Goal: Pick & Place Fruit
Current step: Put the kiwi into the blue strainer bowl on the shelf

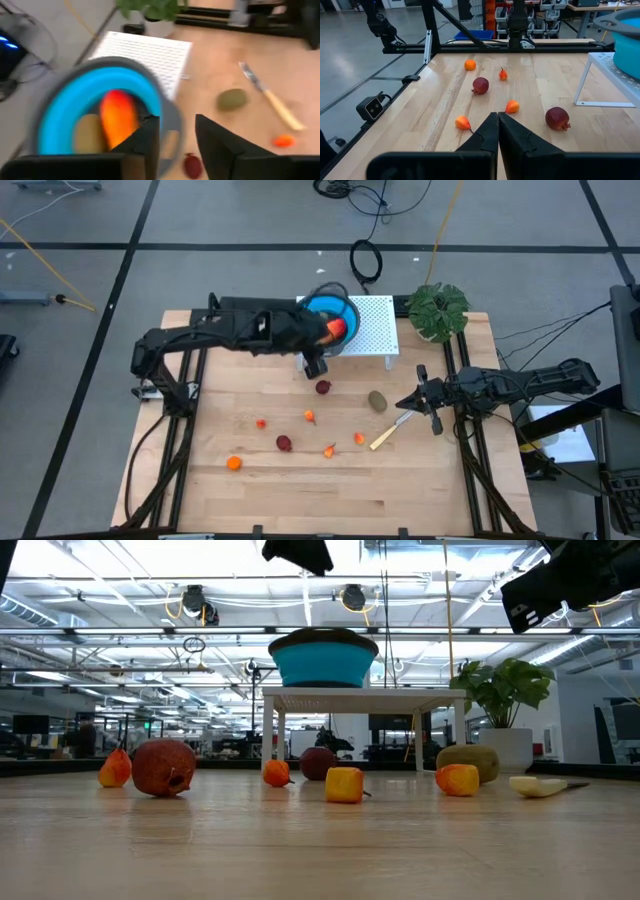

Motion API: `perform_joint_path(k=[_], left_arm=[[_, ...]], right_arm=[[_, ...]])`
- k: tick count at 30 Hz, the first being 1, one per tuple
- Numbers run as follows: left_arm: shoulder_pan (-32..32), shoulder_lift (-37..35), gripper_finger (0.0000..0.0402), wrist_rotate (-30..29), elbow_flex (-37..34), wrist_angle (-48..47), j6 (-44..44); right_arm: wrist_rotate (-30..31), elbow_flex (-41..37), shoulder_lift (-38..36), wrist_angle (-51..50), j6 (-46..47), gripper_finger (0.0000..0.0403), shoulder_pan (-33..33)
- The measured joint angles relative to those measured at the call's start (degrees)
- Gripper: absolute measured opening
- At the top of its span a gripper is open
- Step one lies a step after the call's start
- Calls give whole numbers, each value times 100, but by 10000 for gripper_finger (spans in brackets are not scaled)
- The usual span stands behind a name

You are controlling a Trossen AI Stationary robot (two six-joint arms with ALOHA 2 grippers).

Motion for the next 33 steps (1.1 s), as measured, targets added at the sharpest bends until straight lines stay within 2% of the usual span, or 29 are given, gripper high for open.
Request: perform_joint_path(k=[13, 21, 26, 29, 33], left_arm=[[-1036, 42, 4, -101, -89, 21, -1392], [-1708, 39, 9, -684, -89, 20, -1780], [-2068, 39, 8, -926, -94, 20, -1853], [-2205, 28, 13, -1167, -252, 70, -2030], [-2319, 32, 3, -1190, -668, 92, -2497]], right_arm=[[2, 0, -2, -9, -22, 4, 0], [1, 0, -2, -10, -15, 4, 0], [0, 0, -1, -10, 399, 4, 0], [-2, 0, -2, -9, 571, 4, 0], [-4, 0, 25, -11, 581, 4, 0]])
